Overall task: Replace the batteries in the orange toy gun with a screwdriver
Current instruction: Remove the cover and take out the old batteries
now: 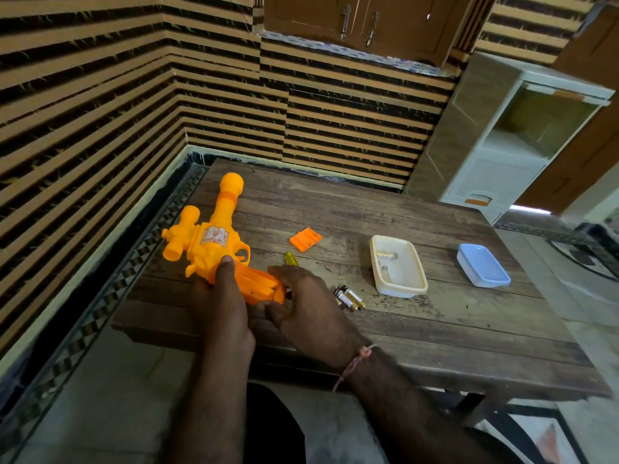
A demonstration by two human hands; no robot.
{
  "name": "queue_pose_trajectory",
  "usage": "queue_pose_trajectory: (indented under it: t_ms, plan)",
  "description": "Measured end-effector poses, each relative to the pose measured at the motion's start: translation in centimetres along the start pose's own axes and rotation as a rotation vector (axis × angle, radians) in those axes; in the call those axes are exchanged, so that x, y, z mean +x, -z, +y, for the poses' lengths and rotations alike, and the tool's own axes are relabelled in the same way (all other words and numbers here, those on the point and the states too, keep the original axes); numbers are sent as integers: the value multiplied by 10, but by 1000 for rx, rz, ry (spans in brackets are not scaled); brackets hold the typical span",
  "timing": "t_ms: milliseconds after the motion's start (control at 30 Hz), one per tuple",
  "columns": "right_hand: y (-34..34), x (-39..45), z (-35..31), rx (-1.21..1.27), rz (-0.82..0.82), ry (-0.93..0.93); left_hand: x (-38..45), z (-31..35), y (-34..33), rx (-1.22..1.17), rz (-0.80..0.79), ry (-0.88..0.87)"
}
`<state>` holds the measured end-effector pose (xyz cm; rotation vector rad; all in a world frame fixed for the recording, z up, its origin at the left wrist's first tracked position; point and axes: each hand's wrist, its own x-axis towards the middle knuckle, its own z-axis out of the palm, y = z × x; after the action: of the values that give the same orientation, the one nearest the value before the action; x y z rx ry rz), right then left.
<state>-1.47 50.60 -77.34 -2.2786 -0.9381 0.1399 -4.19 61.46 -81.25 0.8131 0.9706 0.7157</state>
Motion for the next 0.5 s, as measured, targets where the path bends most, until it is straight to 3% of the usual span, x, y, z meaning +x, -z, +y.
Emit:
queue_pose_trajectory:
  t_ms: [100,267,500]
  plan:
    - [-3,0,1,1,-2,-4,-3,2,1,35,65,-114]
    - [-5,0,4,-61,-1,8,-2,8,3,15,311,-134]
    - [-13,-4,4,-147,-2,73,-12,17,0,59,397,-205]
